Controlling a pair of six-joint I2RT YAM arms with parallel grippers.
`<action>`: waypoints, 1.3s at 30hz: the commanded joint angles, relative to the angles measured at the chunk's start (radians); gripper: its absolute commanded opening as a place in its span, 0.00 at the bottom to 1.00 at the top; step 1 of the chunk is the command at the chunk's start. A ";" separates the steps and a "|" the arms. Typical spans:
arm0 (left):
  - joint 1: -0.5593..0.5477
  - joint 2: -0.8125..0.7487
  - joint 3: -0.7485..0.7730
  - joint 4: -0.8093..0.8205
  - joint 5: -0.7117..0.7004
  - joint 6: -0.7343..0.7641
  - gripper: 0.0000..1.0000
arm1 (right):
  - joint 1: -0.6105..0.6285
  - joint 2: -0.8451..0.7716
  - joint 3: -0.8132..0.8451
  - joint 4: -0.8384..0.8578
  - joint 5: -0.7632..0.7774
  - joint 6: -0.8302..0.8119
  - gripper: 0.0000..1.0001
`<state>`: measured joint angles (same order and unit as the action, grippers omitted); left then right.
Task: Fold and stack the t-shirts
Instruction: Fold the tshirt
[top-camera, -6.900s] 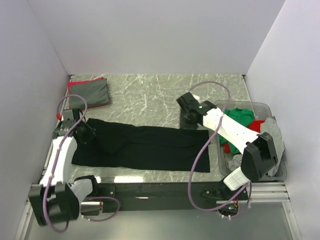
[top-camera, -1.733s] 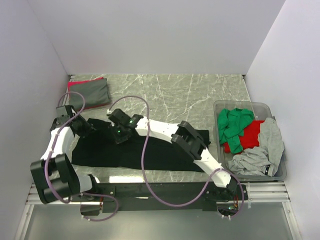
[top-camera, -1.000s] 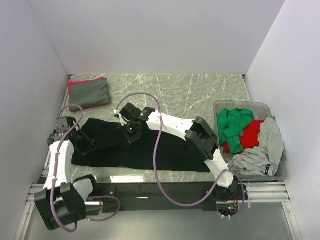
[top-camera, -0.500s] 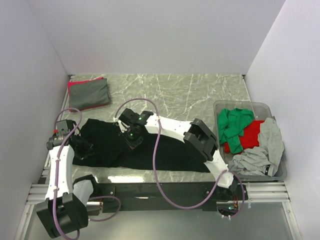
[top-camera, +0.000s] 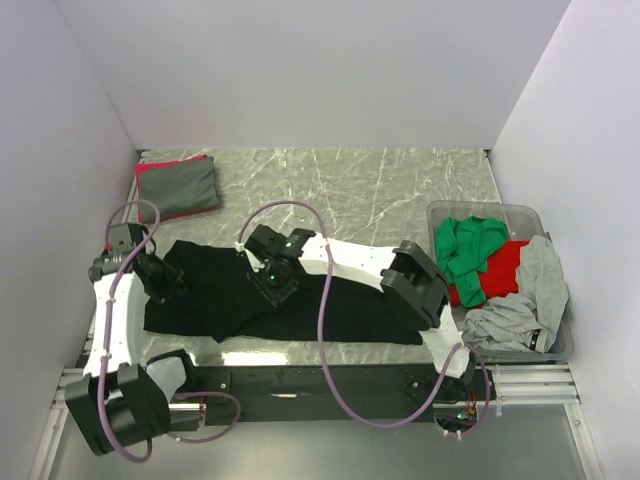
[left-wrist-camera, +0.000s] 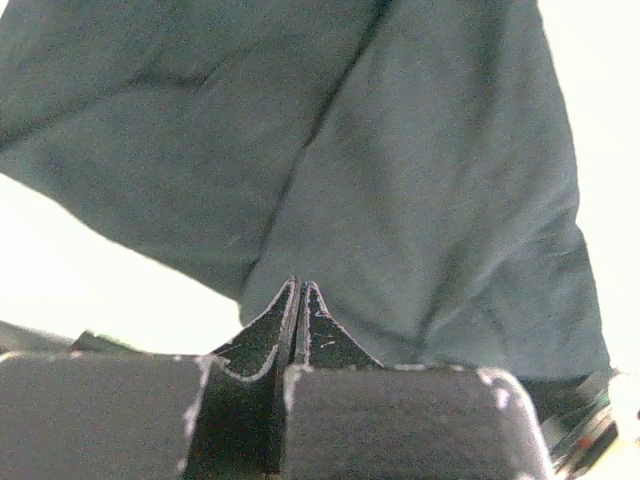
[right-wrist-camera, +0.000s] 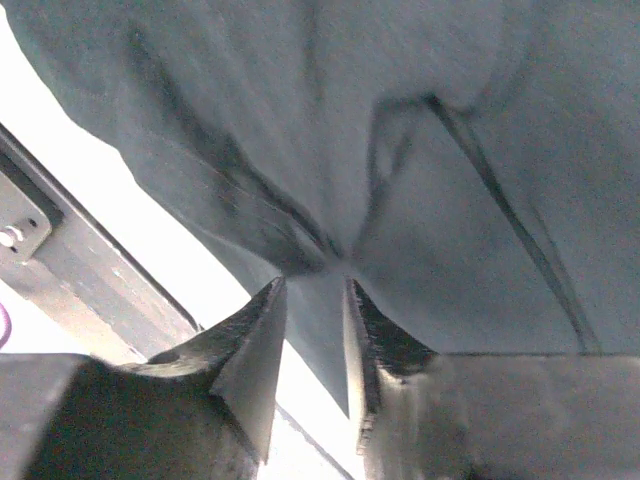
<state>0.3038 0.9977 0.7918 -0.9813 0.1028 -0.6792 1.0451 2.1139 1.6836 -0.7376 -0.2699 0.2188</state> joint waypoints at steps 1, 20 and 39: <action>-0.006 0.047 0.076 0.107 0.052 -0.026 0.00 | 0.007 -0.130 -0.027 -0.006 0.083 0.002 0.38; -0.008 0.485 0.277 0.412 0.015 -0.037 0.00 | -0.178 -0.249 -0.148 0.076 0.196 0.188 0.47; 0.017 0.733 0.394 0.486 -0.063 0.055 0.38 | -0.373 -0.465 -0.519 0.162 0.339 0.387 0.49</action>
<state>0.3168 1.7214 1.1542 -0.5323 0.0475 -0.6487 0.6861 1.6855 1.1645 -0.6117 0.0154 0.5663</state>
